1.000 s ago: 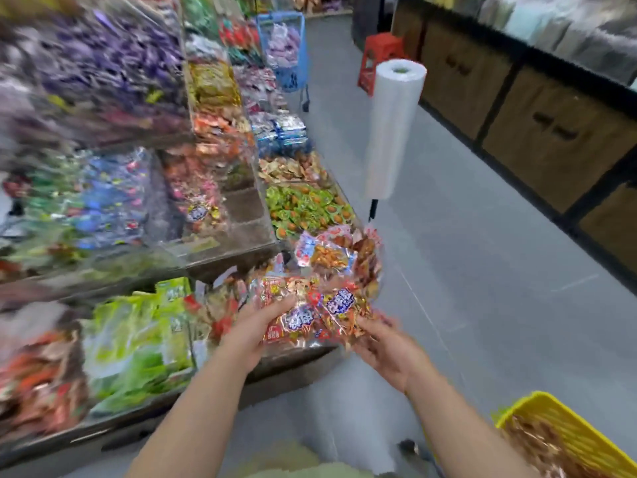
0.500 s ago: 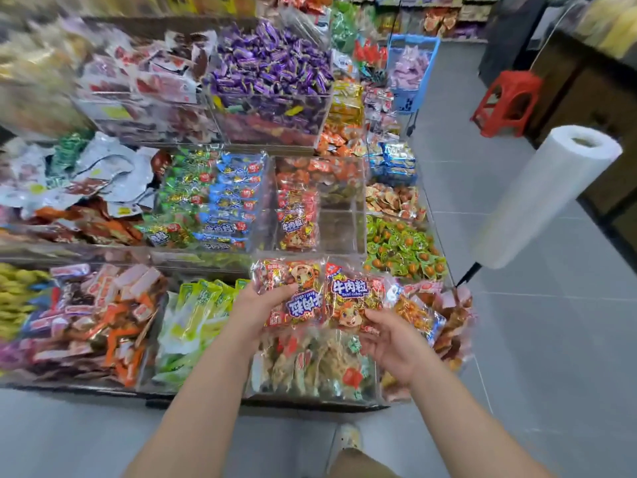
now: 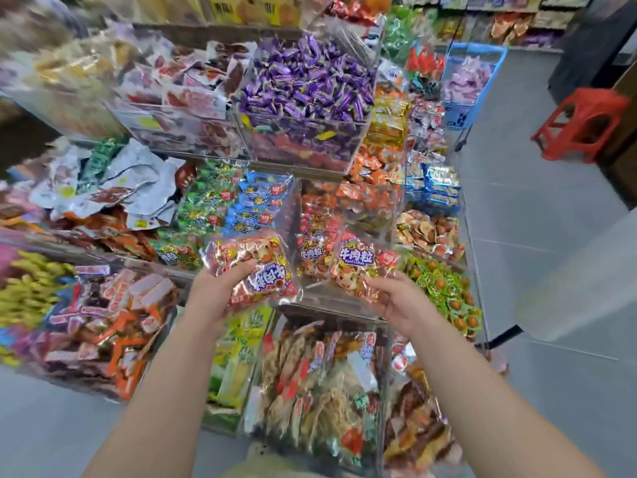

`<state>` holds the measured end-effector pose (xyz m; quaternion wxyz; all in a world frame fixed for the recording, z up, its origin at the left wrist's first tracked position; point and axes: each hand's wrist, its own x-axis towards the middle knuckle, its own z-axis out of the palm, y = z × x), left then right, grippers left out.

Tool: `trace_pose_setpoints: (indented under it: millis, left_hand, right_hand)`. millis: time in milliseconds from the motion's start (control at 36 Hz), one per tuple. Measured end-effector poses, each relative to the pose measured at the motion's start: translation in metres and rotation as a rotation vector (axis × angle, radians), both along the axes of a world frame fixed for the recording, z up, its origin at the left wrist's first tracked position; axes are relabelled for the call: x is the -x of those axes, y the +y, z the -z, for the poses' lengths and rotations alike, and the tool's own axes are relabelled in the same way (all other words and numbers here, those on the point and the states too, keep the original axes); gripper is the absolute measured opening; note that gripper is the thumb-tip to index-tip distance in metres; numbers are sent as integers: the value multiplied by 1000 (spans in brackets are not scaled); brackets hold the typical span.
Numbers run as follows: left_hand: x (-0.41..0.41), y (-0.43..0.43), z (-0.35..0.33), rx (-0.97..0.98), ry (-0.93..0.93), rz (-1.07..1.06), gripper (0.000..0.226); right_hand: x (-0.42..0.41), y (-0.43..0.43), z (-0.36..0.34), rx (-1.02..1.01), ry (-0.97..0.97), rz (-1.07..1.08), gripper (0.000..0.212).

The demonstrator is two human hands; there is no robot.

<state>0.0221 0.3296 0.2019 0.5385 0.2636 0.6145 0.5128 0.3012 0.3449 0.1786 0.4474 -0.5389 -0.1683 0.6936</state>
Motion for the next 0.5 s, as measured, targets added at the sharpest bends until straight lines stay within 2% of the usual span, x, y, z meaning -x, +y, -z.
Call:
trace_pose_setpoints:
  millis: [56, 194, 250, 417, 500]
  left_hand:
    - [8, 15, -7, -29, -16, -26, 33]
    - [25, 56, -22, -48, -17, 0, 51]
    - [30, 73, -26, -53, -30, 27, 48]
    - [46, 117, -25, 9, -90, 96, 38]
    - [50, 137, -20, 31, -83, 137, 50]
  right_hand:
    - [4, 15, 2, 20, -97, 8, 86]
    - [18, 46, 16, 10, -408, -118, 47]
    - [27, 57, 21, 19, -479, -169, 43]
    - [65, 91, 40, 99, -477, -163, 29]
    - [84, 111, 53, 135, -531, -192, 29]
